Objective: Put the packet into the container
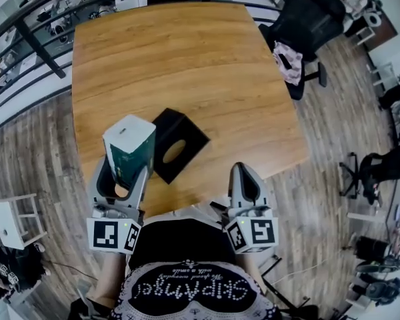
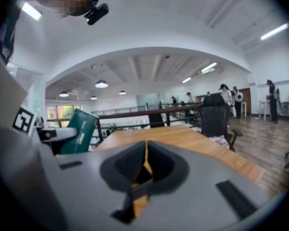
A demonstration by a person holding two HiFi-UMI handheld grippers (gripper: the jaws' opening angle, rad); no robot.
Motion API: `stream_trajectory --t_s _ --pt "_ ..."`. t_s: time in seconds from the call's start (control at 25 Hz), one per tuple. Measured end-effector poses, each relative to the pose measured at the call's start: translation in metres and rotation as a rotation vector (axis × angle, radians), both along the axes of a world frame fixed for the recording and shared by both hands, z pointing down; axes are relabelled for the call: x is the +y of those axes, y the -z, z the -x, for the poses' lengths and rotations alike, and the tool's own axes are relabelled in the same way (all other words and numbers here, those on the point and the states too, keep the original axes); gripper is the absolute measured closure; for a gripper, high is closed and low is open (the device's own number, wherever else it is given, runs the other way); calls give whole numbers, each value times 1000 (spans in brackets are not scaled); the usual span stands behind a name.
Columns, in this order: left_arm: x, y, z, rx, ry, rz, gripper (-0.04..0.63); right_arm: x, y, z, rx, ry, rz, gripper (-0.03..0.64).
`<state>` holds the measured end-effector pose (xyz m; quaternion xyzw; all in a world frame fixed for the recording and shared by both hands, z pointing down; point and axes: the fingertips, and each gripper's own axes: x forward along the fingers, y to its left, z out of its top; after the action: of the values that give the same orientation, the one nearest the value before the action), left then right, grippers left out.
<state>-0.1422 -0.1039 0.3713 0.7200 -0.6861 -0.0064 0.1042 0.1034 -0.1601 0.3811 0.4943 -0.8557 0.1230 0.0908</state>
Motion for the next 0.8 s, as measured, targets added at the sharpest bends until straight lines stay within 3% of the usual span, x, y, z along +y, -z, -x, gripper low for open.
stream_trajectory --t_s 0.8 --pt "7 9 3 -33 46 6 224 -9 -4 -5 -33 38 -7 583"
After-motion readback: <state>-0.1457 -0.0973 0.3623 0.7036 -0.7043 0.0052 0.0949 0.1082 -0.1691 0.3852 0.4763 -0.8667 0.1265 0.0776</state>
